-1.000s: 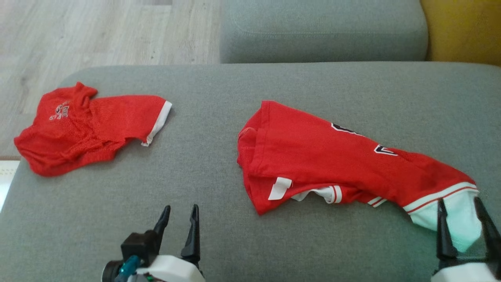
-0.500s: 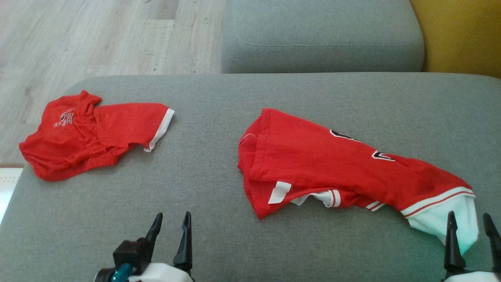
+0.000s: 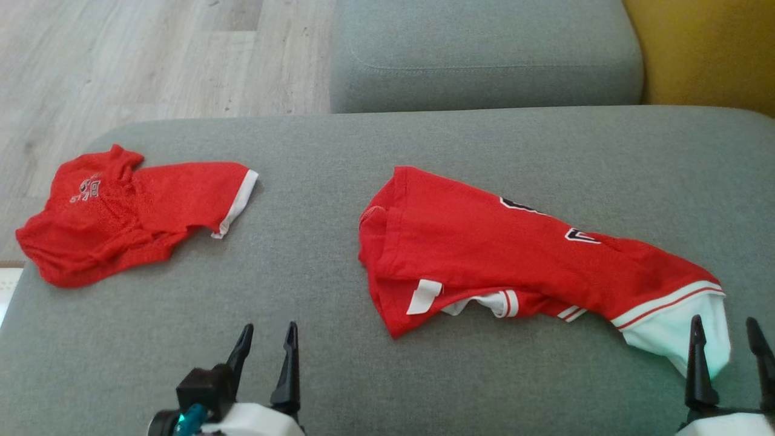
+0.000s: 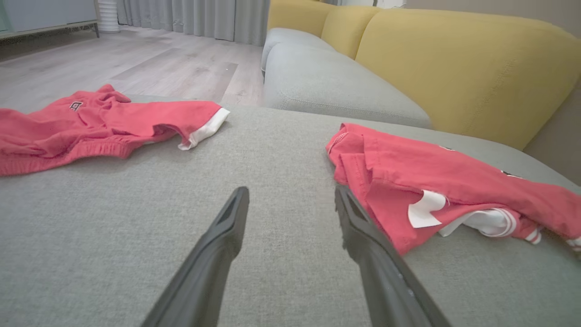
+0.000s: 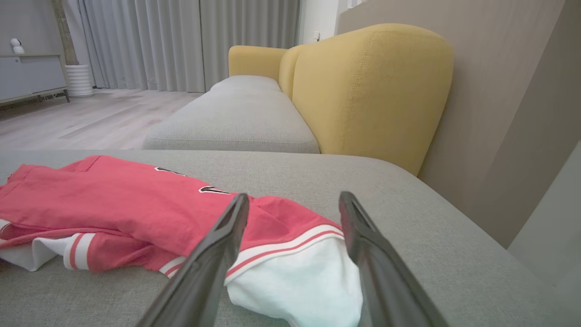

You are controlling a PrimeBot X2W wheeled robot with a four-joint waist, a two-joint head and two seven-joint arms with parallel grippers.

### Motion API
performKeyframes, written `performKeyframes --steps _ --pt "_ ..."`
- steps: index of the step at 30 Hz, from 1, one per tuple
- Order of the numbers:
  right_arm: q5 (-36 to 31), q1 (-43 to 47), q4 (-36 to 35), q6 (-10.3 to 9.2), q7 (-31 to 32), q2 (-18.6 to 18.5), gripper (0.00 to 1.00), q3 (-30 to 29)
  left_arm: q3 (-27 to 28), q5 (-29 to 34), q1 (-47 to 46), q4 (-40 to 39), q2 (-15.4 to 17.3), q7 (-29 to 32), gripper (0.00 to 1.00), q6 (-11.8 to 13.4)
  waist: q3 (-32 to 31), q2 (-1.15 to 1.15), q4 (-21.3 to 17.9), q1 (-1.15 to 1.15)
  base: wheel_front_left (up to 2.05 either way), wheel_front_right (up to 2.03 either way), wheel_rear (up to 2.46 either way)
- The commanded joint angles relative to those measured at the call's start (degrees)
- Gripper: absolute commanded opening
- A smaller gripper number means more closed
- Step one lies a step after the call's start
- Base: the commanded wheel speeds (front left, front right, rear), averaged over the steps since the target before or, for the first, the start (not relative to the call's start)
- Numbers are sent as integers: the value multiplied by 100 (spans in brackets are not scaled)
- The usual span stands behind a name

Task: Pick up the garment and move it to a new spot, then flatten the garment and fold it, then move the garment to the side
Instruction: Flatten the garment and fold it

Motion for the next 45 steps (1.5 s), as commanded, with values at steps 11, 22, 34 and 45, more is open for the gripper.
performKeyframes --steps 11,22,34,45 --pt "-20 -458 275 -4 4 -69 100 28 -1095 -527 -1526 256 -26 252 100 118 280 0 -263 0 0 0 0" --pt "-132 -1470 863 -4 952 -120 100 72 -1888 -1086 -3003 1328 -26 1023 100 591 1054 0 -727 0 0 0 0" --pt "-71 -1565 1080 -4 1048 -163 100 -13 -2111 -1379 -3305 1917 -26 903 100 818 1123 0 -692 0 0 0 0" --pt "-3 -1669 1239 -4 1137 -175 100 5 -2414 -1605 -3422 2008 -26 842 100 857 1211 0 -722 0 0 0 0"
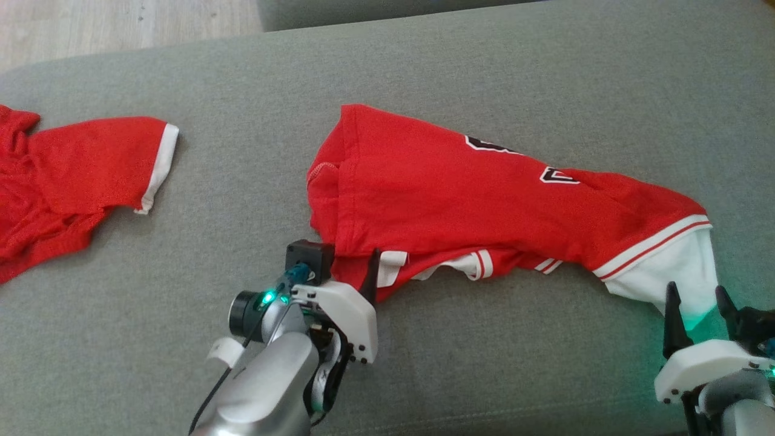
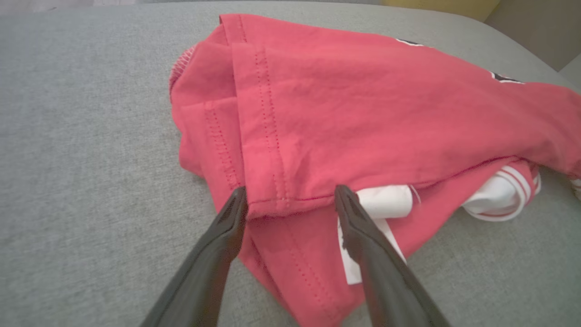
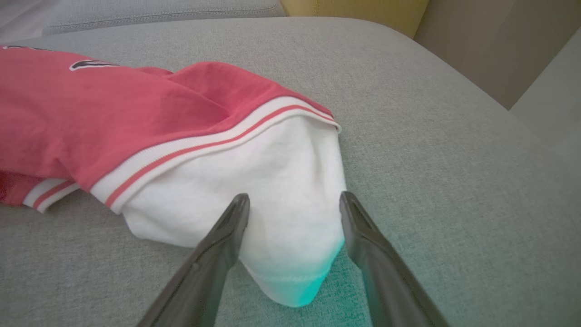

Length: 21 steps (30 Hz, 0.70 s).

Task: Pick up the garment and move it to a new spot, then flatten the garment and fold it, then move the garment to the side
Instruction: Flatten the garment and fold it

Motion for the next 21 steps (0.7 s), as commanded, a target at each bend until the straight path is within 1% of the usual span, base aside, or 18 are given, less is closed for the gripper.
performKeyframes --steps 1,10,18,21 --pt "27 -255 -113 -4 -6 -144 100 146 91 -53 -375 -102 15 -75 100 58 19 0 -23 0 0 0 0" --pt "117 -260 -44 -4 49 -153 100 179 25 -110 -462 42 15 -157 100 28 10 0 -56 0 0 0 0" --pt "222 -268 43 -4 311 -114 100 -24 -44 -179 -492 79 15 -196 100 27 2 0 -59 0 0 0 0" --pt "152 -281 56 -4 390 -98 100 -57 -70 -192 -492 98 15 -205 100 28 -7 0 -63 0 0 0 0"
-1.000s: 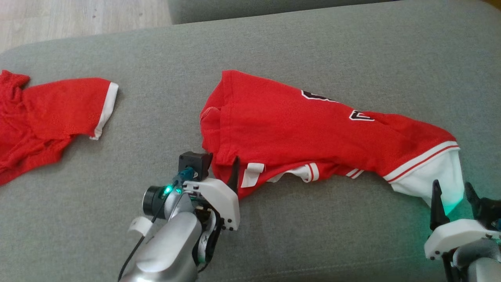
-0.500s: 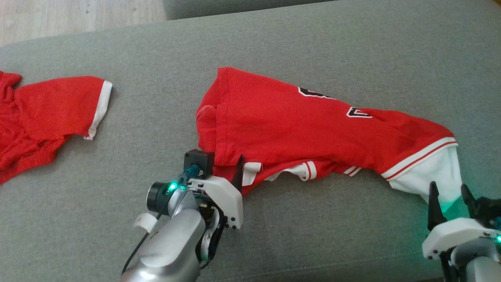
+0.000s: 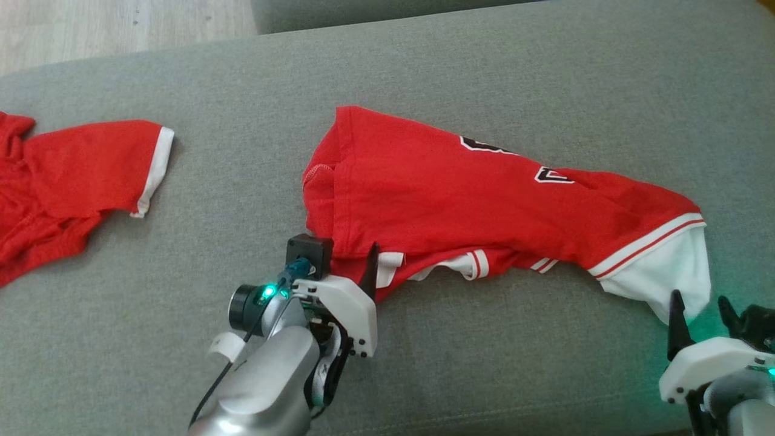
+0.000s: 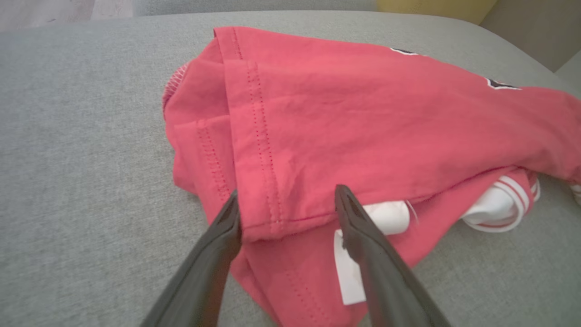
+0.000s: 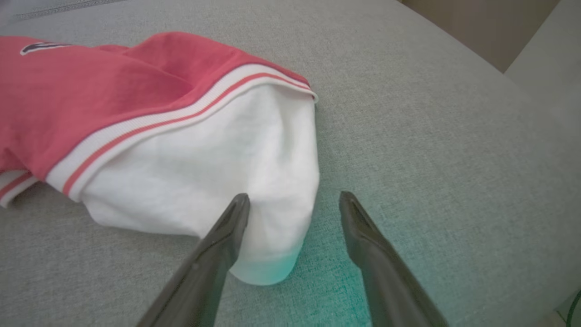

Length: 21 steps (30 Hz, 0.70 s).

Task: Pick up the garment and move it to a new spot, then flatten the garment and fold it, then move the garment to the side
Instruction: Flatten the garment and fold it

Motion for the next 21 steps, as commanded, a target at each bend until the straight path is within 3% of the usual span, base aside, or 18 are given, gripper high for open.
performKeyframes --steps 1,12,14,16,17,19,21 --pt "-12 -176 -159 -4 47 -85 100 117 113 -43 -278 -121 15 -59 100 -12 4 0 1 0 0 0 0" --pt "92 -196 -135 -4 419 -44 100 256 76 -60 -358 -88 49 -44 100 2 38 0 13 0 0 0 0" --pt "102 -227 -57 -4 459 -42 100 320 66 -61 -370 -84 57 -45 94 2 40 0 6 0 0 0 0" --pt "189 -282 40 -4 492 -40 100 360 52 -57 -393 -82 61 -45 80 -4 38 0 -1 0 0 0 0" --pt "200 -328 102 -4 494 -39 85 383 40 -54 -420 -80 60 -42 82 -6 28 0 0 0 0 0 0" --pt "195 -368 133 -4 473 -38 100 366 37 -56 -444 -82 60 -49 94 6 14 0 4 0 0 0 0" --pt "190 -382 161 -4 452 -38 100 368 35 -64 -447 -91 59 -48 97 23 -11 0 12 0 0 0 0"
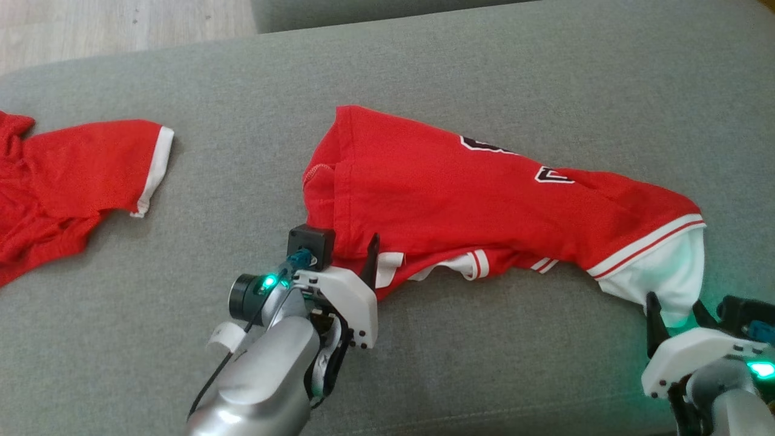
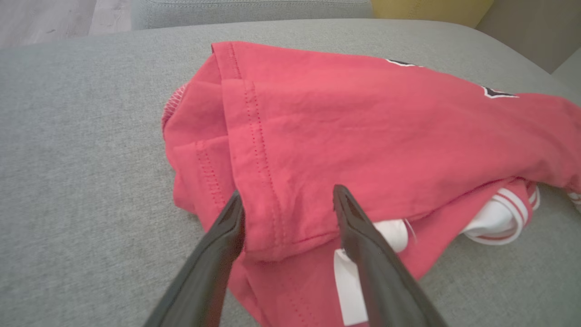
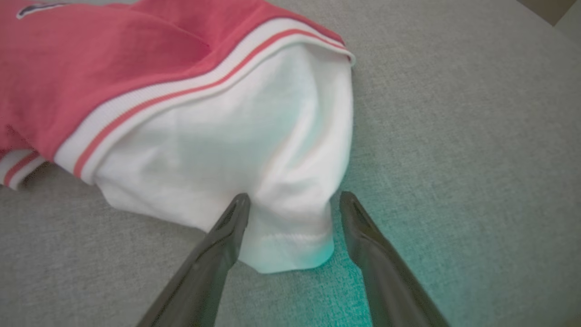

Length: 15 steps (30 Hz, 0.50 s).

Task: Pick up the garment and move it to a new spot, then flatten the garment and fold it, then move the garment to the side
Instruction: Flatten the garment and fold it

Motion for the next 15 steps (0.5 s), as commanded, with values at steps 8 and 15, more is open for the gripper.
performKeyframes --steps 8,15 --pt "-32 -217 -65 -4 -82 -52 100 121 105 -83 -259 -154 57 -39 93 20 6 0 17 0 0 0 0" --pt "122 -360 129 -4 -8 -55 14 238 59 -149 -318 -39 48 1 25 -43 49 0 -39 0 0 0 0"
